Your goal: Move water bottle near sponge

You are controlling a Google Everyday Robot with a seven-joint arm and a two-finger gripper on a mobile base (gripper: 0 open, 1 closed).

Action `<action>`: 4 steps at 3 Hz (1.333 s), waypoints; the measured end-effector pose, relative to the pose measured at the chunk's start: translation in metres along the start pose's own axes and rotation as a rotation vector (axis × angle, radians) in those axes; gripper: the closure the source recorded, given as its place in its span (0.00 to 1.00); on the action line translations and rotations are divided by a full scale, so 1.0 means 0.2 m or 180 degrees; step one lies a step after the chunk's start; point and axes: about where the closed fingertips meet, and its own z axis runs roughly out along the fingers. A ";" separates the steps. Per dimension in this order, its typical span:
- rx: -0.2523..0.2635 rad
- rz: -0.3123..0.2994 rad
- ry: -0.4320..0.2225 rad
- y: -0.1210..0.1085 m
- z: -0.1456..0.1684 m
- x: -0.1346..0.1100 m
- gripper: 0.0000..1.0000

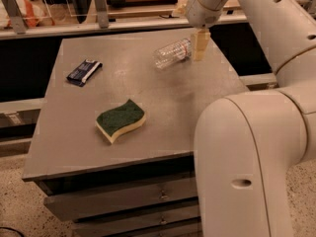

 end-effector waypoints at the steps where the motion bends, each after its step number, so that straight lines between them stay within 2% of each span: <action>1: -0.0100 -0.0058 0.0016 0.00 0.06 0.01 0.00; 2: -0.0226 -0.0124 0.0020 0.00 0.11 0.01 0.00; 4: -0.0360 -0.0217 0.0025 0.00 0.19 0.00 0.00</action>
Offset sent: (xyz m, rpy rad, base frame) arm 0.0329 -0.0049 -0.0036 -0.0773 0.0951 0.0761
